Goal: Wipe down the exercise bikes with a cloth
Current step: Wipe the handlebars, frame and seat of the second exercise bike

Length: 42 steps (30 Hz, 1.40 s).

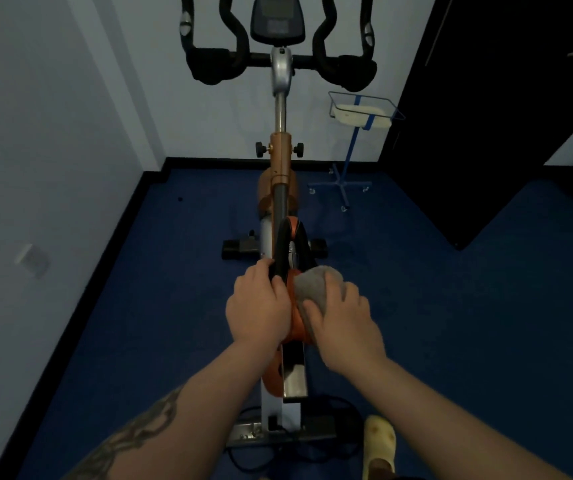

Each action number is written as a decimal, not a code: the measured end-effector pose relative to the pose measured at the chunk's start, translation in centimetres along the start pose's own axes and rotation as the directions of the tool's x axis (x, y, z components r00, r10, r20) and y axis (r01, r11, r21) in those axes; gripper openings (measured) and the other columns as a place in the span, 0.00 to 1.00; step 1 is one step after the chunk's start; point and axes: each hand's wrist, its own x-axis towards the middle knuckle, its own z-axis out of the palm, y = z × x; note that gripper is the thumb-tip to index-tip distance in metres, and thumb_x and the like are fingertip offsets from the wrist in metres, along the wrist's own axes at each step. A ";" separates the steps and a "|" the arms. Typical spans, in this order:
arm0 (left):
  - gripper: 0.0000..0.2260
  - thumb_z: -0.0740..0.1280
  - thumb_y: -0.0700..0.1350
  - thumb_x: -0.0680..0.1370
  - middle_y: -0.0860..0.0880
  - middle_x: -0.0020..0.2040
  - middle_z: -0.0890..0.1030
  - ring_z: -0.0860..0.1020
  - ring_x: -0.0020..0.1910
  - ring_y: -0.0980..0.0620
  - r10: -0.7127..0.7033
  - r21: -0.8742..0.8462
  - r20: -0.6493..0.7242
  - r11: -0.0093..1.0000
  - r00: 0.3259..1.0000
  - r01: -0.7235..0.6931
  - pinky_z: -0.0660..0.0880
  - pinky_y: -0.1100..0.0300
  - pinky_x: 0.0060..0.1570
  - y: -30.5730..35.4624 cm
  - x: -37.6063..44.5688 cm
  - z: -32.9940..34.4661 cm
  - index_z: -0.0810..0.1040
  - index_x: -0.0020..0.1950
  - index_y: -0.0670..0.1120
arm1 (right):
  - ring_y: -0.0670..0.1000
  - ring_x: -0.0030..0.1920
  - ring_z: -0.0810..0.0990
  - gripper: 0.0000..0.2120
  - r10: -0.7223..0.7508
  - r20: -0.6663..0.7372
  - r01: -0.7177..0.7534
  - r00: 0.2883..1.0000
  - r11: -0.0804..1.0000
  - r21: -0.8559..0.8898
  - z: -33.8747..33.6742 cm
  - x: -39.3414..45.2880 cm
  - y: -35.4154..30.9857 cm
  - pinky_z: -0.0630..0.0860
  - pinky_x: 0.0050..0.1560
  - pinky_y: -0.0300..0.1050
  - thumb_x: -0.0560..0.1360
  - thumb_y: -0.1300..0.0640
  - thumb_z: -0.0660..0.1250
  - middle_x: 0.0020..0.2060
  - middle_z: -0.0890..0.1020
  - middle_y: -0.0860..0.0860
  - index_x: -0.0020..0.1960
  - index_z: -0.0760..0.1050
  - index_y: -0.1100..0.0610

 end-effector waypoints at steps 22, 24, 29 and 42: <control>0.13 0.58 0.47 0.82 0.55 0.56 0.80 0.76 0.54 0.55 -0.060 -0.090 -0.105 0.995 0.993 0.050 0.73 0.55 0.48 0.1 -0.6 0.1 0.75 0.65 0.54 | 0.60 0.58 0.75 0.28 0.049 0.229 -0.058 0.972 0.998 0.035 -0.2 10.0 -2.3 0.65 0.44 0.48 0.81 0.40 0.47 0.64 0.72 0.59 0.73 0.56 0.59; 0.13 0.58 0.48 0.82 0.56 0.56 0.80 0.76 0.54 0.57 -0.094 -0.080 -0.138 0.993 0.986 0.084 0.73 0.57 0.48 0.4 -0.6 0.4 0.76 0.64 0.54 | 0.57 0.57 0.75 0.31 -0.086 0.167 0.083 0.982 0.996 0.028 0.4 8.5 -0.8 0.66 0.42 0.46 0.81 0.39 0.48 0.66 0.70 0.57 0.77 0.47 0.54; 0.11 0.60 0.44 0.81 0.56 0.51 0.82 0.78 0.48 0.57 -0.147 -0.032 -0.270 0.989 0.951 0.144 0.75 0.54 0.48 1.3 -0.8 0.8 0.80 0.57 0.51 | 0.60 0.60 0.75 0.33 -0.166 0.190 0.121 0.968 0.966 0.227 1.1 11.6 -0.5 0.71 0.47 0.50 0.80 0.39 0.48 0.71 0.64 0.58 0.78 0.42 0.51; 0.34 0.66 0.54 0.78 0.47 0.74 0.60 0.61 0.71 0.52 -0.796 -0.642 -0.452 0.603 0.402 0.473 0.59 0.60 0.68 7.2 -3.8 6.2 0.54 0.77 0.45 | 0.56 0.53 0.78 0.18 -0.932 0.358 0.985 0.063 0.114 0.125 -0.8 18.2 -2.9 0.70 0.56 0.52 0.82 0.43 0.50 0.52 0.81 0.51 0.58 0.75 0.49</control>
